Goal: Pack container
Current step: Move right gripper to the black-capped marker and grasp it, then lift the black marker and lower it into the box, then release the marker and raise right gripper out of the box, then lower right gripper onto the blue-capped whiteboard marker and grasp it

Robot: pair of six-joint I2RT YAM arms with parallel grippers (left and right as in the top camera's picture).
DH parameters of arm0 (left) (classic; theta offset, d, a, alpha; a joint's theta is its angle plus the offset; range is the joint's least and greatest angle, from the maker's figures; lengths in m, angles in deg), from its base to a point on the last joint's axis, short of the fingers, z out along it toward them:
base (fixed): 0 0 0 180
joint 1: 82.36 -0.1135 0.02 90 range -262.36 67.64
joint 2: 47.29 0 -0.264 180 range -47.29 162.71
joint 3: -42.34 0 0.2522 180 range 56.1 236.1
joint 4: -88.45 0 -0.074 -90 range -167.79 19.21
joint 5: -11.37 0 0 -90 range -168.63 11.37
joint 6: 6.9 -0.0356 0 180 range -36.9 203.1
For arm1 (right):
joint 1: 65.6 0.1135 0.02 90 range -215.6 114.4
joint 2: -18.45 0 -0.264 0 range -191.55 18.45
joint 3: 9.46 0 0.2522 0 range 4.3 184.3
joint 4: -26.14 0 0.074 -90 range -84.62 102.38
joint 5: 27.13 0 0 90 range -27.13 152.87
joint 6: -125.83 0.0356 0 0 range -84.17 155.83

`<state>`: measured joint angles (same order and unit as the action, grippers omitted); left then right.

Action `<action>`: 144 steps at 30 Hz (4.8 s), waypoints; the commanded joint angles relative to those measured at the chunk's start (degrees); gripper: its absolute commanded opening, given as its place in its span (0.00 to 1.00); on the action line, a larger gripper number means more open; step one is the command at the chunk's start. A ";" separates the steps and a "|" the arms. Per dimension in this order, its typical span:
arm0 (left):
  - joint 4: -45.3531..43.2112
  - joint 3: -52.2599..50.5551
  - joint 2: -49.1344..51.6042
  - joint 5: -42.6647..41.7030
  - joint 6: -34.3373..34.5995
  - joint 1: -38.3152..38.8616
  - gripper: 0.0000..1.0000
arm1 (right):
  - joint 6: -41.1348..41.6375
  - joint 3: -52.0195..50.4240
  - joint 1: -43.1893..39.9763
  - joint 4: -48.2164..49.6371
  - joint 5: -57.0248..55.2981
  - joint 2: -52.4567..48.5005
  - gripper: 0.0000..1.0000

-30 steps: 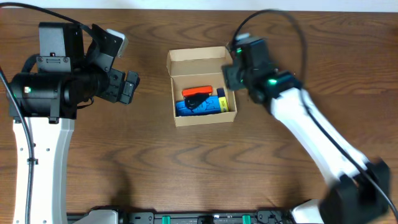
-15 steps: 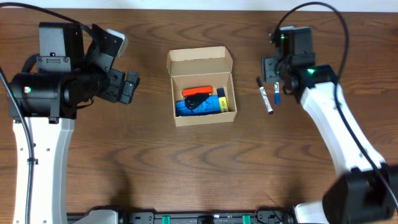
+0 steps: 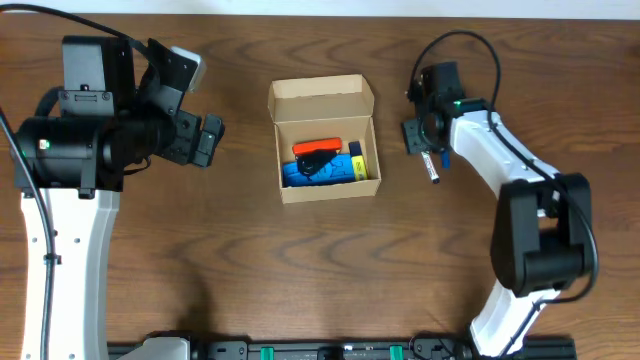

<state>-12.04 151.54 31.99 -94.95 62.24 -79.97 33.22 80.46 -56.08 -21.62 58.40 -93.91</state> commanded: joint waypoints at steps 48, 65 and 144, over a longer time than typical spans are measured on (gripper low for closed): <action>0.07 0.26 -0.11 0.04 -0.37 -0.13 0.95 | -20.63 9.51 13.44 -0.07 11.15 18.45 0.01; 0.07 0.26 -0.11 0.02 -0.37 -0.13 0.95 | -59.82 9.01 21.75 -9.53 24.44 4.22 0.01; 0.07 0.26 -0.11 0.04 -0.37 -0.13 0.95 | 9.86 10.34 -9.49 -8.81 5.20 -10.32 0.80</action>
<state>-12.04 151.54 31.99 -94.95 62.24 -79.97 42.44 91.06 -65.13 -30.49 63.14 -102.98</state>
